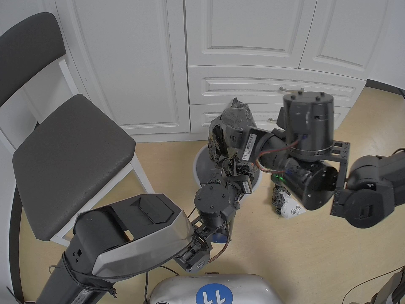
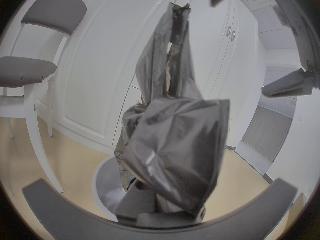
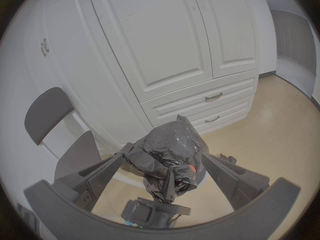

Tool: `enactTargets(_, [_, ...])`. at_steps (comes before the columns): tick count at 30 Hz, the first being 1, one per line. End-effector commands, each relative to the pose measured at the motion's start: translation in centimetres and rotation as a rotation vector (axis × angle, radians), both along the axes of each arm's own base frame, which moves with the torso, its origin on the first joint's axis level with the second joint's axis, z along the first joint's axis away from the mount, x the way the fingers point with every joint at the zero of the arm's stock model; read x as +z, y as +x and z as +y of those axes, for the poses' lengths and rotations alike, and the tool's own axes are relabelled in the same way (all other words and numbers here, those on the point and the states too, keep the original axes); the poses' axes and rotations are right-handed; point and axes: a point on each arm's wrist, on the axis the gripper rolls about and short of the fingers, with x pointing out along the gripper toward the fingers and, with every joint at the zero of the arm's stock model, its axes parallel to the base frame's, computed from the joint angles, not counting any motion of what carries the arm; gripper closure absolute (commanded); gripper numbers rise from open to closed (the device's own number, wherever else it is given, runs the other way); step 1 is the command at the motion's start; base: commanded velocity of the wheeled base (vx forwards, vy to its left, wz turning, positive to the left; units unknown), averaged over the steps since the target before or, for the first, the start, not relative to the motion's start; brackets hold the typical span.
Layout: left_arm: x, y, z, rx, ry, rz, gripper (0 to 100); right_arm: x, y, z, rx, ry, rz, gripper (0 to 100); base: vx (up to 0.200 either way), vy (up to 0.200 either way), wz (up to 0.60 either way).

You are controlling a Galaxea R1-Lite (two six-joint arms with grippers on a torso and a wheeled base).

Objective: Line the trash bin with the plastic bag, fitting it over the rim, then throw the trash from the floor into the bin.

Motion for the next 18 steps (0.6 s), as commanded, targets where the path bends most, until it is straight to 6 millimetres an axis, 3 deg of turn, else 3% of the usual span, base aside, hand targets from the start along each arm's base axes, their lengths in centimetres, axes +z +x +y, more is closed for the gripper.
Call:
enactTargets(1, [1.1,-0.5,0.6,-0.003,0.004,0.001,100,2.2,-2.6,-3.1,0.034,-0.005,-0.045,0,0.000,0.000,0.00])
enactTargets(5, [3.2,-1.4,1.6,-0.005,0.007,-0.011,100,2.9,-3.2,-4.2,0.028,-0.023,-0.065,0,0.000,0.000,0.00])
enactTargets(10, [6.6,-3.4,3.7,-0.034,0.052,-0.034,100,2.8,-1.9,-5.4,-0.030,-0.050,-0.076,0,0.000,0.000,0.00])
enactTargets(14, [7.9,-4.7,5.4,-0.094,0.078,-0.027,100,2.6,-1.5,-5.6,-0.044,-0.056,-0.070,0,0.000,0.000,0.00])
enactTargets(18, [8.0,-4.7,5.7,-0.093,0.097,-0.002,100,2.5,-1.4,-5.5,-0.045,-0.058,-0.068,0,0.000,0.000,0.00])
